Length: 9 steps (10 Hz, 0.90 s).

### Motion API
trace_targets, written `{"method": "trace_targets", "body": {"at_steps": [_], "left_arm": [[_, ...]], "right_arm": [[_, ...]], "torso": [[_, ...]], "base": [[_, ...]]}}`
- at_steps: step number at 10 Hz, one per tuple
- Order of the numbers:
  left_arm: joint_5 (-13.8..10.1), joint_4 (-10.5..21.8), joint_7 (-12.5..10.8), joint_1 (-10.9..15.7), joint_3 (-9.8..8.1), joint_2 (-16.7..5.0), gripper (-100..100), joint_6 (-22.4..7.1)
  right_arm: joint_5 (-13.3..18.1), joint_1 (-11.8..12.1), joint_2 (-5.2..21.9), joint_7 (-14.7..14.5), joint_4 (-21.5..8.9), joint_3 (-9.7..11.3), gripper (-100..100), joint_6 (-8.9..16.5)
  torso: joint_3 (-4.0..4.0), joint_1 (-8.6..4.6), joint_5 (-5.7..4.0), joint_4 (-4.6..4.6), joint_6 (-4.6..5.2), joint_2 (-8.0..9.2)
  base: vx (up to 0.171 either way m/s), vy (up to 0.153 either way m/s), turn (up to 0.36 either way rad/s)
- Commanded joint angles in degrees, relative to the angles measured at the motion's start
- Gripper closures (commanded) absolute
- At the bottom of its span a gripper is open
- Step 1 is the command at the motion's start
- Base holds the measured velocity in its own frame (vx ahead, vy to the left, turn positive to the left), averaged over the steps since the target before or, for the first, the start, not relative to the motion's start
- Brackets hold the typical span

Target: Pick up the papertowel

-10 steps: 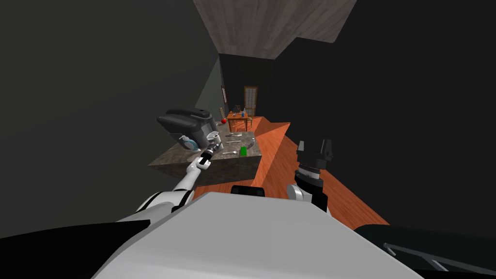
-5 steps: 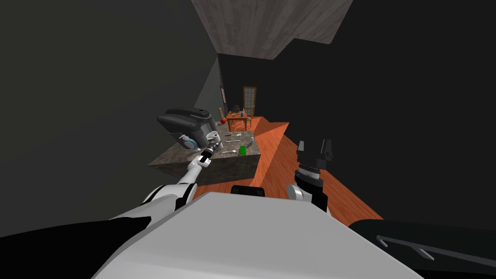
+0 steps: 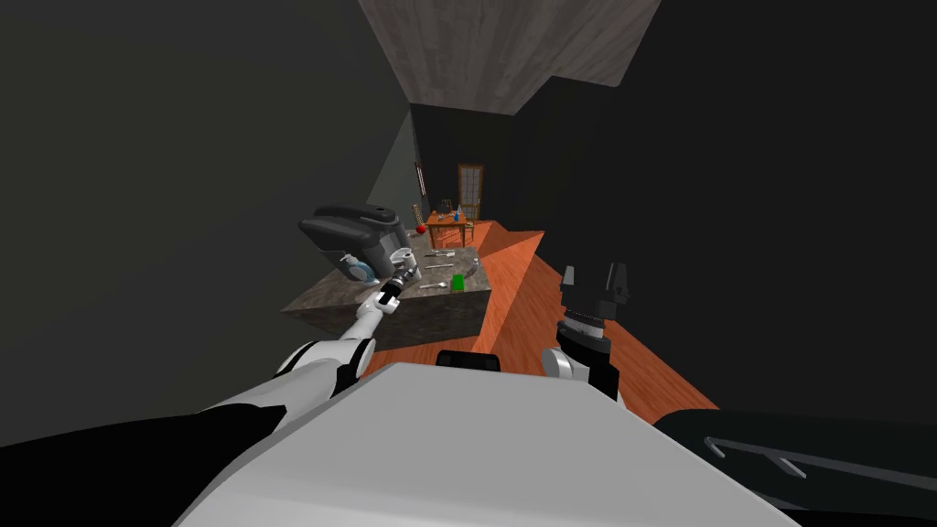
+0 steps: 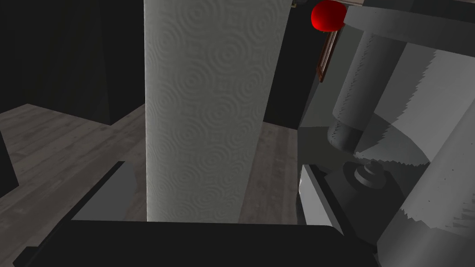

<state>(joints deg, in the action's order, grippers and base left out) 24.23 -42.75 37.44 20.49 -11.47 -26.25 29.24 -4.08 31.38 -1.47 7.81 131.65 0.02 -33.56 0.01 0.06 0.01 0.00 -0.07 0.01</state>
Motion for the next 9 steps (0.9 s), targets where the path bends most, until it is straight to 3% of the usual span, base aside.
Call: {"method": "trace_targets", "body": {"at_steps": [1,2,3,5,6,7,8,9], "left_arm": [[-0.23,2.86,1.05,2.86,-1.21,-0.68,-100,2.13],[-0.23,5.72,1.05,4.58,-1.21,-0.68,-100,2.13],[-0.23,7.36,1.05,4.58,-1.21,-0.68,-100,2.13],[-0.23,8.2,1.05,4.58,-1.21,-0.68,-100,2.13],[-0.45,10.92,2.14,7.51,-2.48,-1.25,-100,4.14],[-0.45,15.14,2.14,9.39,-2.48,-1.25,-100,4.14],[-0.67,16.97,3.22,11.71,-3.74,-1.82,-100,6.15],[-0.67,18.23,3.22,13.3,-3.74,-1.82,-100,6.15]], "right_arm": [[0.0,0.0,0.0,0.0,0.0,0.0,0,0.0],[0.0,-0.01,0.0,0.0,0.0,0.0,0,0.0],[0.0,-0.01,0.0,0.0,0.0,0.0,0,0.0],[0.0,0.0,0.0,0.0,0.0,0.0,0,0.0],[0.0,0.0,0.0,0.0,0.0,0.0,0,0.0],[0.0,-0.01,0.0,0.0,0.0,0.0,0,0.0],[0.0,-0.01,0.0,0.0,0.0,0.0,0,0.0],[0.0,-0.02,0.0,0.0,0.0,0.01,0,0.0]], "torso": [[0.0,0.0,0.0,0.0,0.0,0.0],[0.08,-0.07,-0.02,0.04,0.04,0.15],[0.15,-0.08,-0.03,0.06,0.01,0.26],[0.08,-0.02,-0.01,0.03,-0.01,0.12],[0.03,-0.01,-0.01,0.02,-0.01,0.05],[0.1,-0.07,-0.03,0.04,0.04,0.17],[0.15,-0.1,-0.02,0.06,0.0,0.25],[0.21,-0.09,-0.03,0.09,0.02,0.36]], "base": [[-0.056,-0.017,-0.11],[-0.08,-0.015,-0.057],[-0.047,-0.008,0.002],[-0.008,-0.002,0.005],[-0.058,-0.015,-0.104],[-0.075,-0.021,-0.068],[-0.102,-0.016,-0.088],[-0.102,-0.02,-0.057]]}}
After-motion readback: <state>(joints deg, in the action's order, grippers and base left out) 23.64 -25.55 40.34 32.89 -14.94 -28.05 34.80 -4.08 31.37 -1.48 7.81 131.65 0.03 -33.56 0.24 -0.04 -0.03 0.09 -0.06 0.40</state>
